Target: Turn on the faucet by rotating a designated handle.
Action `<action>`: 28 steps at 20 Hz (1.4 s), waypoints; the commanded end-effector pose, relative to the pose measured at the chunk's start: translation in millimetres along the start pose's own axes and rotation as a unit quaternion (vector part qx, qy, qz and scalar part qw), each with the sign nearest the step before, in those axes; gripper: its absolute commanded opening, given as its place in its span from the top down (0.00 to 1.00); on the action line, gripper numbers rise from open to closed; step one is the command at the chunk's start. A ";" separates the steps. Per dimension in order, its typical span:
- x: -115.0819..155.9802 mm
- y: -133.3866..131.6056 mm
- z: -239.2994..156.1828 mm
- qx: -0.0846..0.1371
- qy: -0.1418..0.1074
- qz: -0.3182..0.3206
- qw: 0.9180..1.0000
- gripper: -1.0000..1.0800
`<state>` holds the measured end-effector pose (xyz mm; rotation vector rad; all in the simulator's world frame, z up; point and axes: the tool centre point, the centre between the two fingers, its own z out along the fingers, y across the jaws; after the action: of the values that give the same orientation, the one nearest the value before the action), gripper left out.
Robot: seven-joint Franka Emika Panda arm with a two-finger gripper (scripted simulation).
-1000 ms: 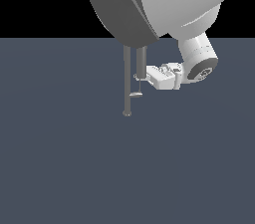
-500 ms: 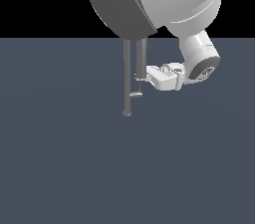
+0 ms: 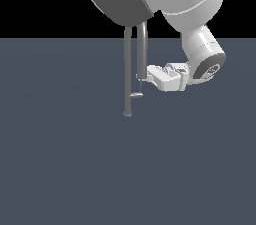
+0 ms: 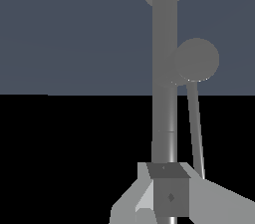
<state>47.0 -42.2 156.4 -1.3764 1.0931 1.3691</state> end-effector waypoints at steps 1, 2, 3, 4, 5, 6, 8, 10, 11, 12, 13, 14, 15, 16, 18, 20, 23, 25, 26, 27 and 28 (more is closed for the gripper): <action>0.5 2.5 0.0 0.000 -0.001 0.001 1.000 1.00; 0.6 5.1 -0.1 0.000 -0.001 0.001 1.000 1.00; 0.7 7.6 0.1 0.000 -0.001 0.001 1.000 1.00; 0.8 10.2 -0.1 0.000 -0.001 0.001 1.000 1.00; 0.9 12.8 0.1 0.000 -0.001 0.001 1.000 1.00; 1.1 15.5 0.0 0.000 -0.001 0.001 1.000 1.00; 1.3 21.0 0.1 -0.001 -0.001 0.001 1.000 1.00; 1.5 26.5 0.1 -0.001 -0.001 0.000 1.000 1.00; 1.7 29.4 -0.1 -0.001 -0.001 0.000 1.000 1.00; 1.8 32.2 0.1 -0.001 -0.001 0.000 1.000 1.00; 1.9 35.2 -0.1 -0.001 -0.001 0.000 1.000 1.00; 1.9 35.2 -0.1 -0.001 -0.001 0.000 1.000 1.00; 0.6 29.0 0.2 0.002 0.000 -0.001 1.000 1.00; 2.6 32.5 0.2 0.001 0.000 -0.001 1.000 1.00; 6.8 39.5 0.2 0.001 -0.001 -0.001 1.000 1.00; 11.1 46.8 0.2 0.000 -0.001 -0.001 1.000 1.00; 17.7 58.1 0.0 -0.001 -0.001 0.000 1.000 1.00; 20.0 61.9 0.0 -0.001 -0.001 0.000 1.000 1.00; 12.1 52.9 0.4 0.002 0.000 -0.006 1.000 1.00; 18.2 56.9 0.3 0.001 0.000 -0.005 1.000 1.00; 24.4 60.9 0.3 0.001 0.000 -0.004 1.000 1.00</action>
<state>-6.8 -54.5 142.7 -1.3846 1.0771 1.3550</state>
